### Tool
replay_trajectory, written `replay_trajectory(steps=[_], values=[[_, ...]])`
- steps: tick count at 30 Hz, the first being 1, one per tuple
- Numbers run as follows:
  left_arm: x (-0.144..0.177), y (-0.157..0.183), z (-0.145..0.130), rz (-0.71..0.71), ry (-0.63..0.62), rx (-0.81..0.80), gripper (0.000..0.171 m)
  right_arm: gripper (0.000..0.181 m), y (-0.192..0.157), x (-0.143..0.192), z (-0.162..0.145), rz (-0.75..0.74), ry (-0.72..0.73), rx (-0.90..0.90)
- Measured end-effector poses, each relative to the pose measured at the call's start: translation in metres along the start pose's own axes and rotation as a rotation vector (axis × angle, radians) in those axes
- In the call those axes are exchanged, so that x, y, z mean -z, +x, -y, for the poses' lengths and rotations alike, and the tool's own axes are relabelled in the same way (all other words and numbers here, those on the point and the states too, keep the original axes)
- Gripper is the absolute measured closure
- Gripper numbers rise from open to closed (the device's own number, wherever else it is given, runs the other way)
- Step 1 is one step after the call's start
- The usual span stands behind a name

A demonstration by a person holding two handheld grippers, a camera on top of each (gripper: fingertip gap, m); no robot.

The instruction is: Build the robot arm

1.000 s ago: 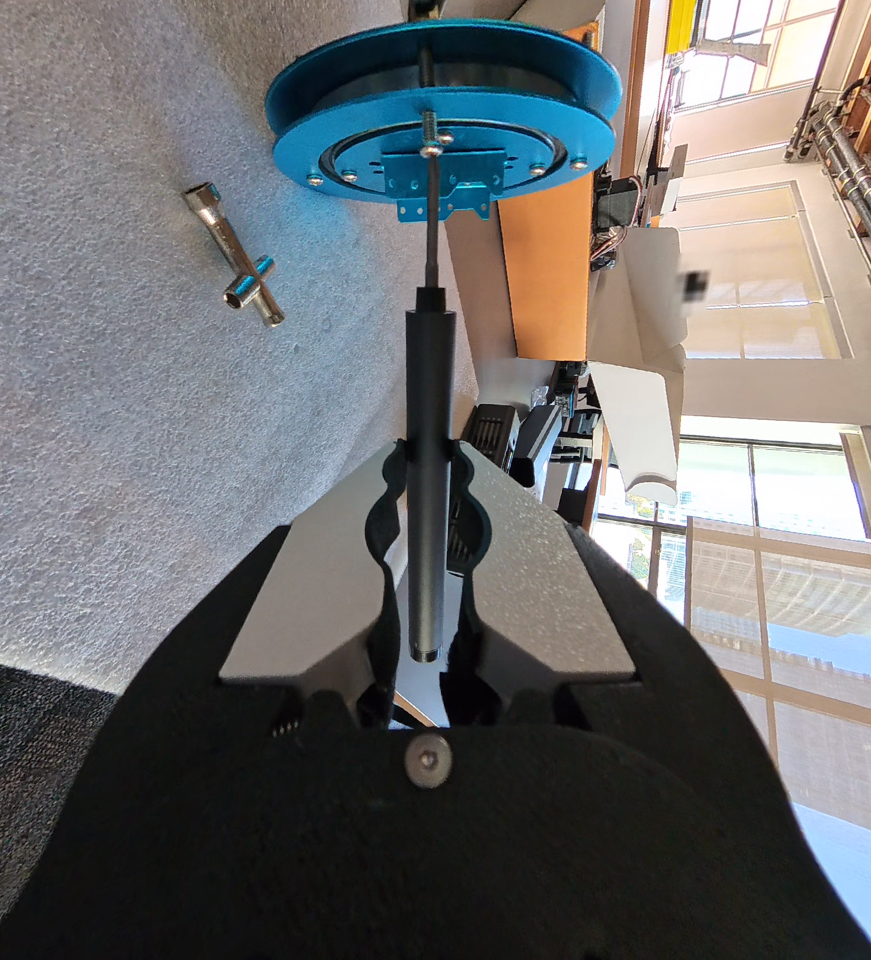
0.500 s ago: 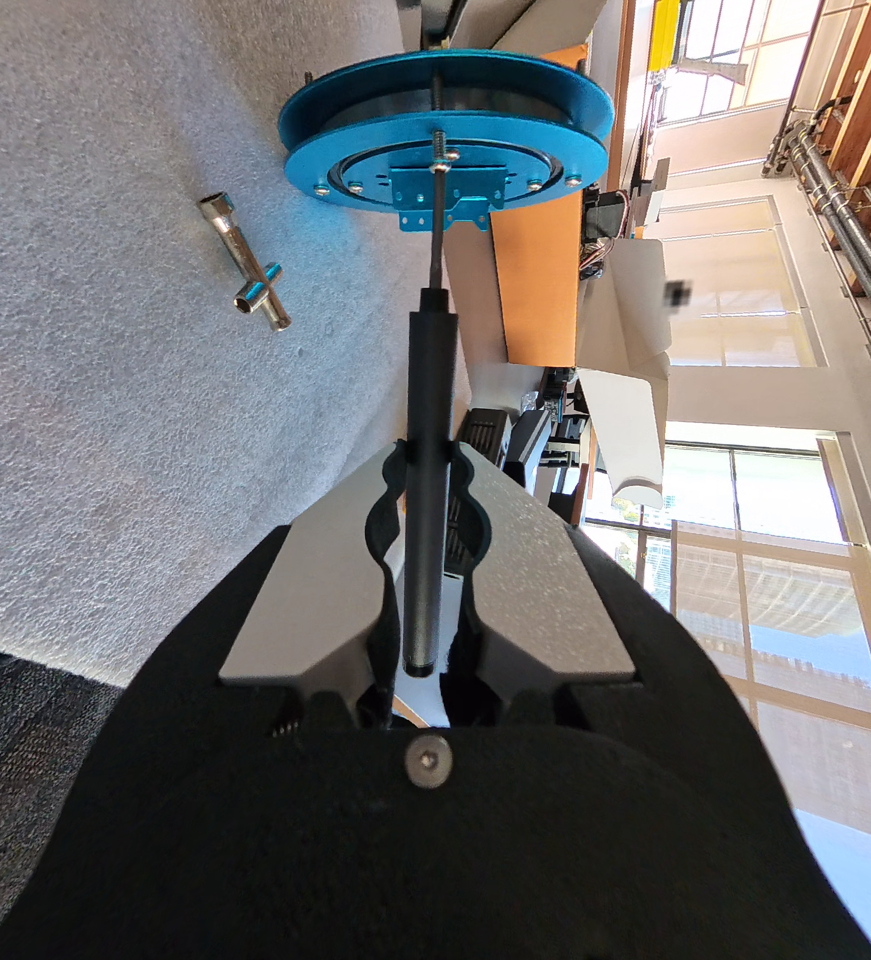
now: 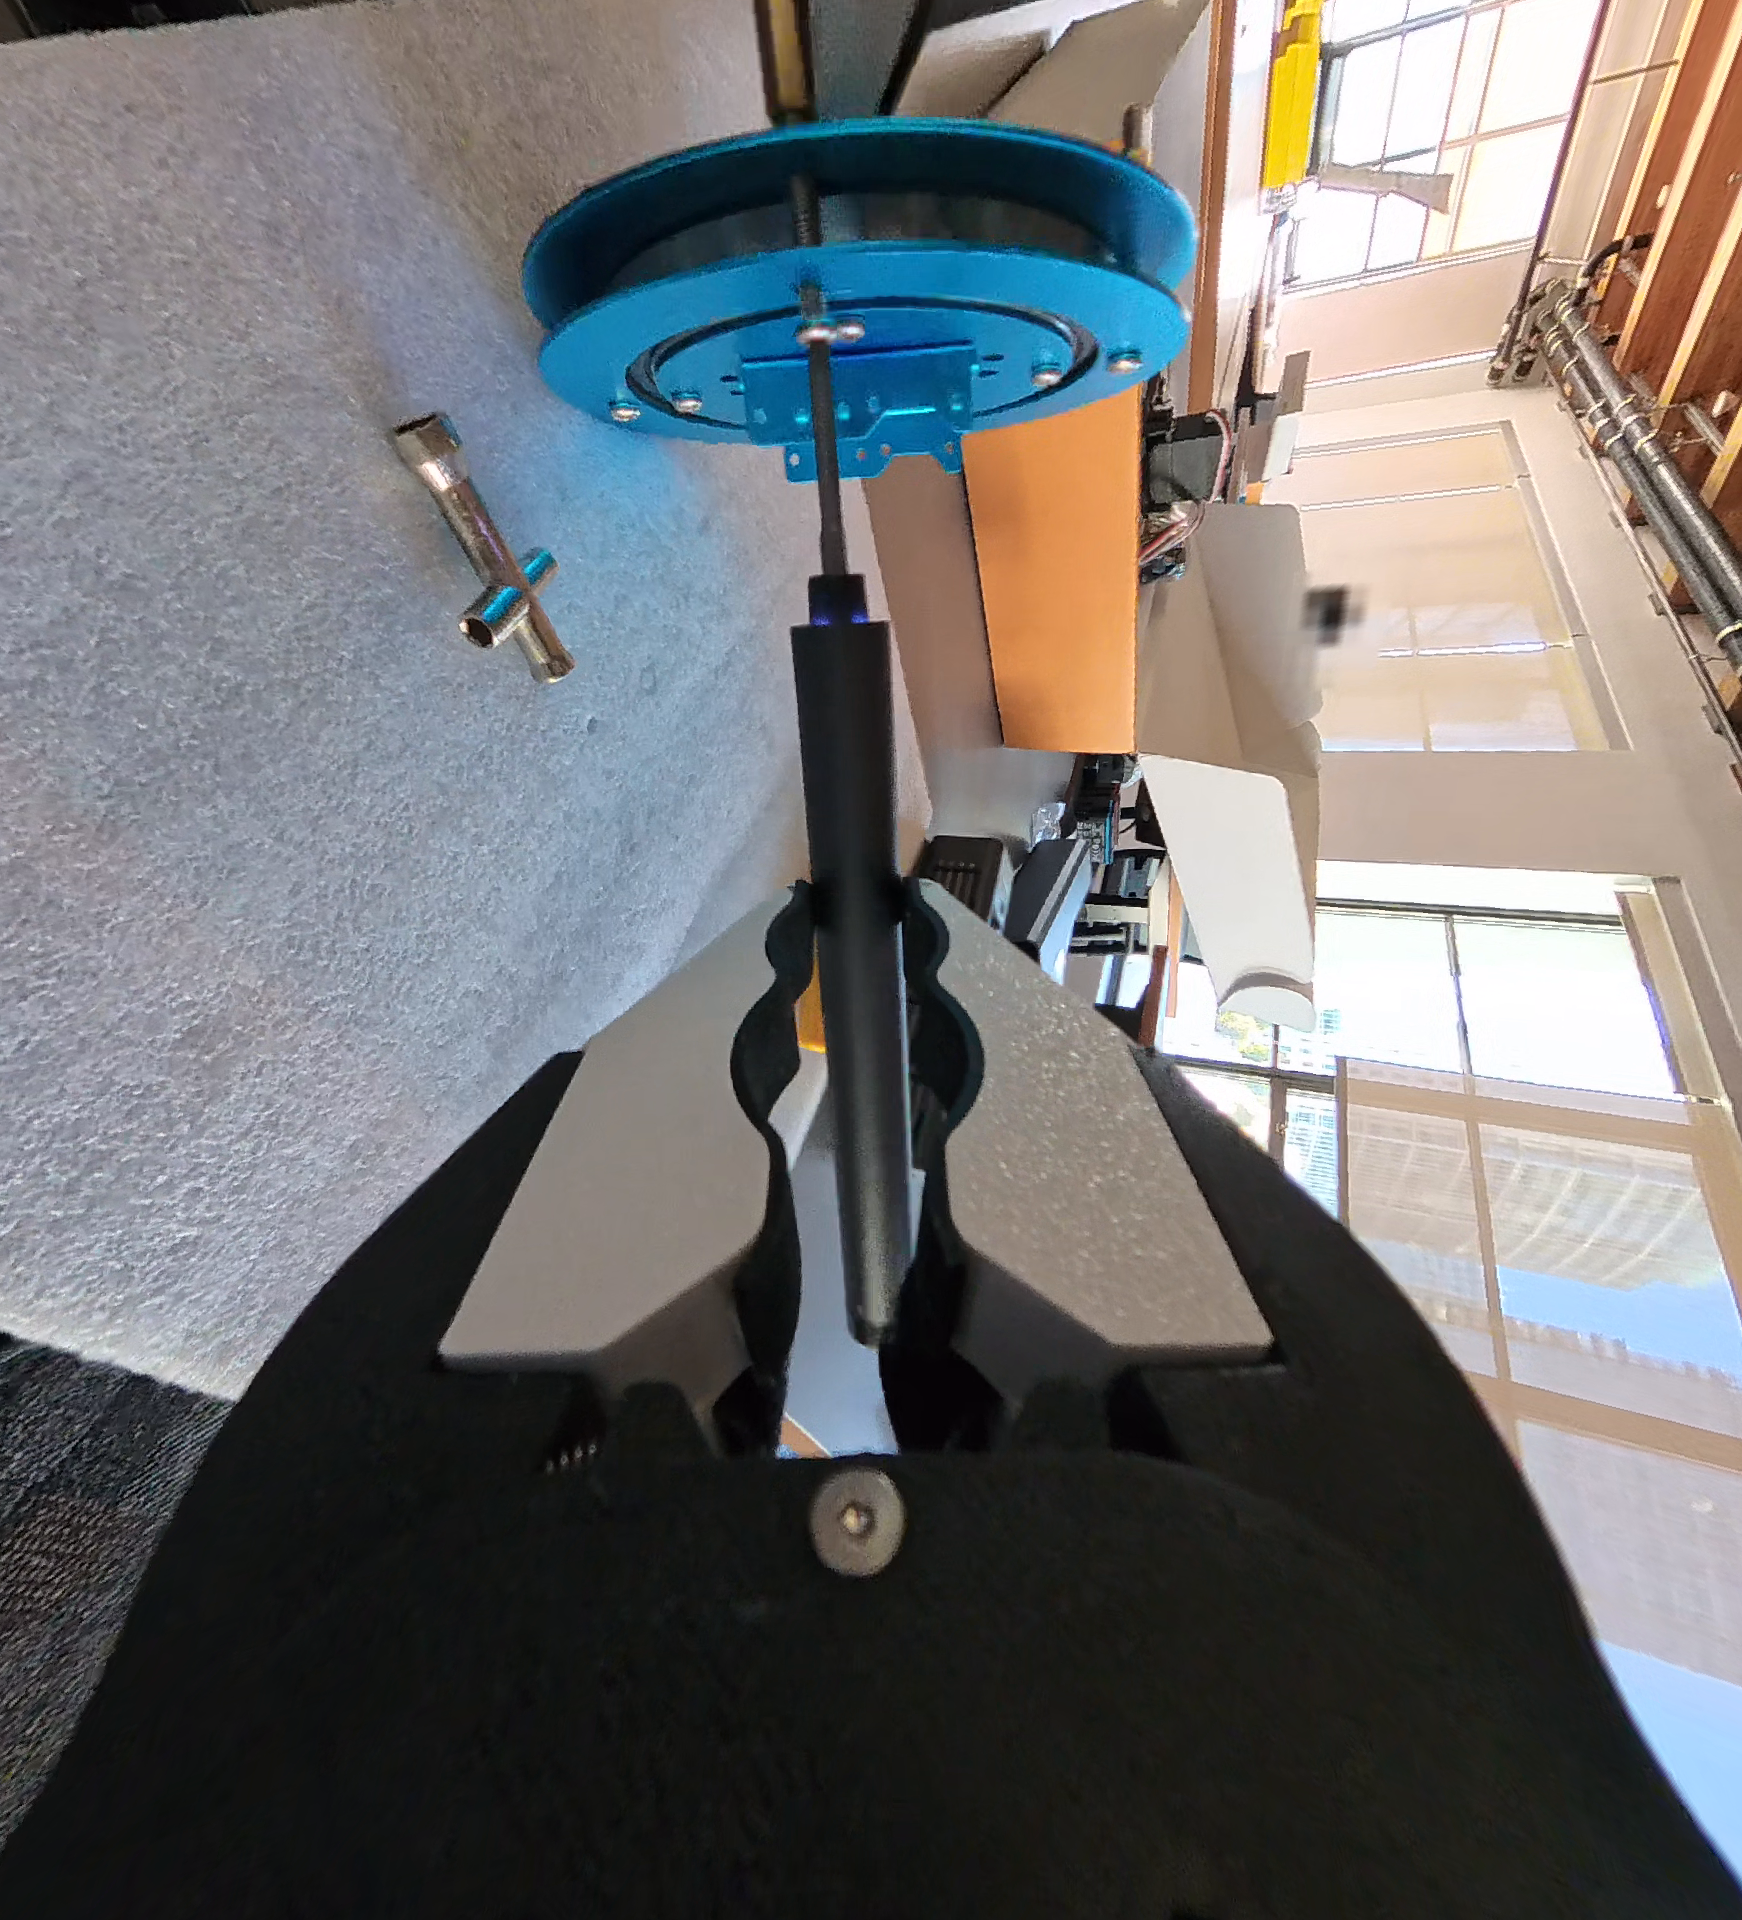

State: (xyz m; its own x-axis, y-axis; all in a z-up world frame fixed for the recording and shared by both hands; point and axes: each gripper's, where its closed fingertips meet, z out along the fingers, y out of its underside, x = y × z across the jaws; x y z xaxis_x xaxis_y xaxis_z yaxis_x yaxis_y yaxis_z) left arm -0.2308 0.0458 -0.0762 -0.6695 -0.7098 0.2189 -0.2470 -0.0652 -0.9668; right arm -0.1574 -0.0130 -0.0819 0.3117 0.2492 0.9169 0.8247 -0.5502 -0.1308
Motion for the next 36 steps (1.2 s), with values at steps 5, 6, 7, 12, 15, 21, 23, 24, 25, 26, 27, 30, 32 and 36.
replay_trajectory(steps=[5,6,7,12,15,21,23,24,25,26,27,30,32,36], values=[[0.003,-0.008,0.006,0.015,0.055,0.072,0.171,0.167,-0.005,-0.003,-0.002,0.030,-0.005,-0.035],[0.004,-0.009,0.008,0.011,0.064,0.080,0.171,0.167,-0.004,-0.003,-0.002,0.027,-0.003,-0.039],[0.004,-0.008,0.008,0.004,0.071,0.085,0.171,0.167,-0.003,-0.002,-0.002,0.024,-0.002,-0.040],[0.006,-0.002,0.009,-0.050,0.095,0.110,0.161,0.167,-0.002,-0.003,-0.003,0.022,-0.010,-0.018],[0.008,-0.003,0.005,-0.037,0.096,0.101,0.163,0.166,-0.003,-0.003,-0.003,0.022,-0.016,-0.013],[0.006,0.001,0.004,-0.026,0.078,0.072,0.165,0.167,-0.003,-0.003,-0.002,0.027,-0.015,-0.027],[0.006,0.001,0.002,-0.020,0.072,0.075,0.166,0.167,-0.004,-0.002,-0.001,0.028,-0.014,-0.026],[0.006,0.000,0.002,-0.010,0.075,0.072,0.167,0.167,-0.003,-0.002,-0.001,0.026,-0.015,-0.023],[0.006,0.000,0.002,0.001,0.078,0.066,0.167,0.167,-0.003,-0.002,-0.001,0.022,-0.016,-0.020],[0.006,0.000,0.002,0.009,0.078,0.059,0.167,0.167,-0.003,-0.002,-0.001,0.024,-0.017,-0.020],[0.006,0.000,0.002,0.015,0.074,0.051,0.167,0.167,-0.003,-0.001,-0.001,0.025,-0.019,-0.022],[0.005,0.001,0.001,0.026,0.066,0.040,0.167,0.167,-0.003,-0.002,-0.002,0.020,-0.025,-0.017],[0.005,0.000,0.002,0.042,0.075,0.037,0.167,0.167,-0.003,-0.003,-0.002,0.025,-0.021,-0.016],[0.009,0.001,0.000,0.053,0.100,0.038,0.167,0.167,-0.001,-0.003,0.002,0.026,-0.008,0.002]])
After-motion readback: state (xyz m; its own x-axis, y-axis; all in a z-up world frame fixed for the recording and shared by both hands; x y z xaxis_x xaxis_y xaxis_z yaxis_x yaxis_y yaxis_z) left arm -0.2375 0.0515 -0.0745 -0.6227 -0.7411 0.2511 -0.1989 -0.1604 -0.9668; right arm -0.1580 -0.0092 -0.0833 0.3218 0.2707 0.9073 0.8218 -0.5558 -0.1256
